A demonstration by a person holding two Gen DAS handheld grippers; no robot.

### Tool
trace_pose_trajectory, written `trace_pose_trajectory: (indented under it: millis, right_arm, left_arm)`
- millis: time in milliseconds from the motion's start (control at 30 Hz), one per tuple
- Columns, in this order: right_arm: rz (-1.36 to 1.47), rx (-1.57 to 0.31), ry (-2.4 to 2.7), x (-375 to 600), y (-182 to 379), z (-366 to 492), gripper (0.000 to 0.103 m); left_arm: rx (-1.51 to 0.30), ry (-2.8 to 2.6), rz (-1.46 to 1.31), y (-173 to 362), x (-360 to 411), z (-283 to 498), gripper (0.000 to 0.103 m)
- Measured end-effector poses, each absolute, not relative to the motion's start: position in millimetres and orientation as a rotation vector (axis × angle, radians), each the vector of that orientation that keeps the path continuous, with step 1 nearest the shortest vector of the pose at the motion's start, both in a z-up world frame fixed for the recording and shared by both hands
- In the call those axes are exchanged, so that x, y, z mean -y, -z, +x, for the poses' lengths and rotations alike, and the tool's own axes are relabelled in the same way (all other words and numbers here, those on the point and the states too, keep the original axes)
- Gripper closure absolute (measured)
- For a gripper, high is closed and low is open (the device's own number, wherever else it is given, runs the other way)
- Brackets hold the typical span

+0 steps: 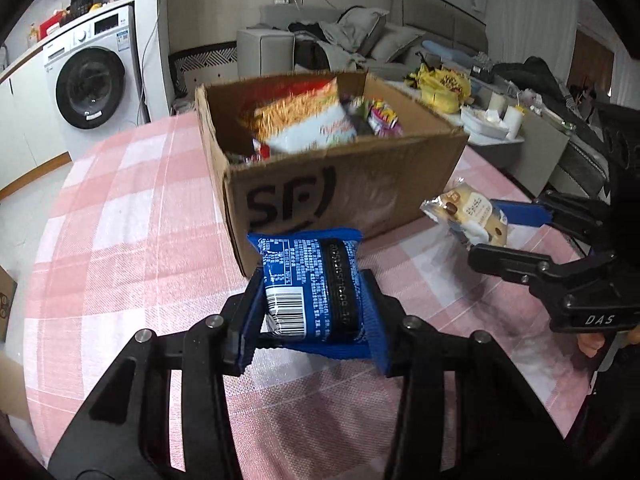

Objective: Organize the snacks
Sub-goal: 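Lift both held packs and carry them over the cardboard box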

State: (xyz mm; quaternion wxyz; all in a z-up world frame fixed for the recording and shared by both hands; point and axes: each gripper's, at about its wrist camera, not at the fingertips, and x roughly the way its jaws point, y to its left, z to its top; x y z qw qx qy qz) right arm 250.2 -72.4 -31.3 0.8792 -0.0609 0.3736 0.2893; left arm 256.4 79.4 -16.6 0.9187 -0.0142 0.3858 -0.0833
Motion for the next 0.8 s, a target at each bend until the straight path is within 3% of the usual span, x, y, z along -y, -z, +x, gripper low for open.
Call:
trace_pose_trajectory:
  millis: [800]
  right_arm:
    - [-0.060, -0.618, -0.592, 91.8, -25.8, 245.2, 0.041]
  left_arm:
    - [-0.605, 0.135, -0.107, -86.8, -116.4, 206.2, 0.061]
